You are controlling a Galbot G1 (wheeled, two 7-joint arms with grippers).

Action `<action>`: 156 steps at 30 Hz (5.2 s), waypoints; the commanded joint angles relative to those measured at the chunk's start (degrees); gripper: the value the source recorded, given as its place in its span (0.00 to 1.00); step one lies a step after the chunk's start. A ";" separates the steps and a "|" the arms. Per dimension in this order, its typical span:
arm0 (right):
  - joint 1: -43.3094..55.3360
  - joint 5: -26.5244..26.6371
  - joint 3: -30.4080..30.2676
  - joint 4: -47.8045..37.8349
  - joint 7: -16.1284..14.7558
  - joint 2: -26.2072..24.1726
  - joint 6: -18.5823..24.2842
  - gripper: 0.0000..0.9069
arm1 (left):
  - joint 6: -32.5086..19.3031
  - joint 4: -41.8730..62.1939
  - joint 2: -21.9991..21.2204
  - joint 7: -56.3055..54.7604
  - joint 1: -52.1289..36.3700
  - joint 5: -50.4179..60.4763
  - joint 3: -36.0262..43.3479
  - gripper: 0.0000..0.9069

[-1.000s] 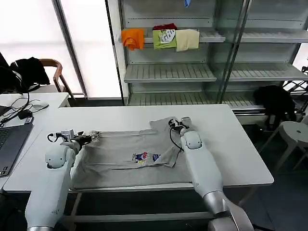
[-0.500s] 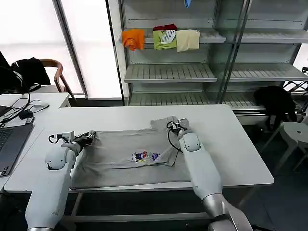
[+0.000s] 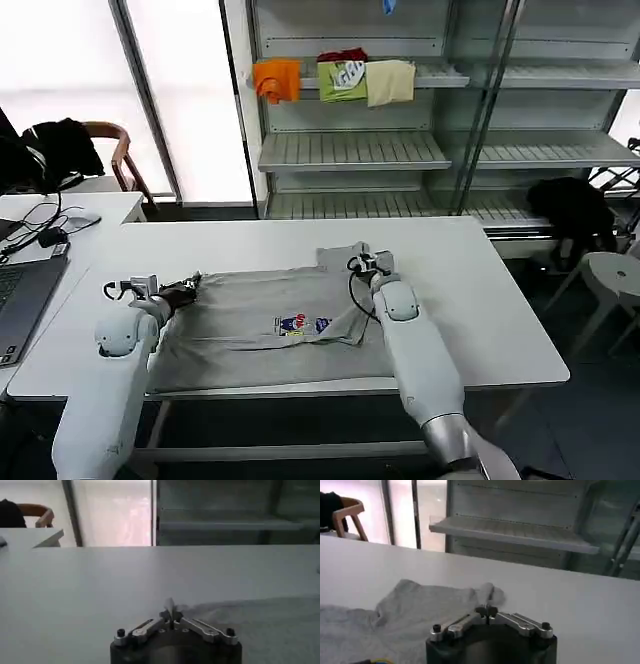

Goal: Fold and organize the clothes.

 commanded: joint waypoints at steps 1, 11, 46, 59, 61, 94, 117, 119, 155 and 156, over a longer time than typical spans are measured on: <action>-2.65 3.42 -0.91 11.67 1.26 2.82 0.64 0.00 | -4.02 -6.52 0.91 -0.87 1.58 -6.74 -1.10 0.00; -12.69 5.10 -3.89 28.37 2.62 -0.44 -6.22 0.00 | -2.56 -16.02 3.72 -0.17 9.44 -12.58 -3.50 0.01; -38.77 4.82 -0.35 52.16 1.65 -7.62 -8.96 0.00 | -2.42 -29.74 7.14 5.27 31.33 -18.89 -13.11 0.01; -41.00 1.09 -0.34 52.55 2.07 -7.40 -9.14 1.00 | -2.64 -30.88 6.21 5.02 34.13 -11.17 -12.43 1.00; -41.24 -2.17 -0.18 52.47 2.45 -7.24 -8.68 1.00 | -2.59 -30.77 6.07 4.54 34.05 -10.65 -12.41 1.00; -35.06 17.84 5.35 63.22 11.66 -8.06 -0.05 1.00 | -9.56 -33.97 -4.84 -14.11 38.80 -9.13 -11.44 0.67; -35.95 16.39 5.47 62.83 14.04 -8.58 -0.09 1.00 | -8.80 -35.14 -6.50 -11.23 38.52 -4.20 -9.65 0.00; -36.04 16.41 5.68 62.79 14.08 -8.81 -0.11 1.00 | -9.84 -35.35 -6.60 -10.93 38.41 -2.78 -9.90 0.00; -38.72 9.64 5.17 57.80 13.62 -7.79 0.60 1.00 | -3.86 -47.37 3.50 0.91 31.05 15.39 -10.27 0.01; -38.86 9.55 5.22 57.82 13.63 -7.80 0.61 1.00 | -3.28 -47.51 2.79 0.58 30.85 15.49 -8.96 0.01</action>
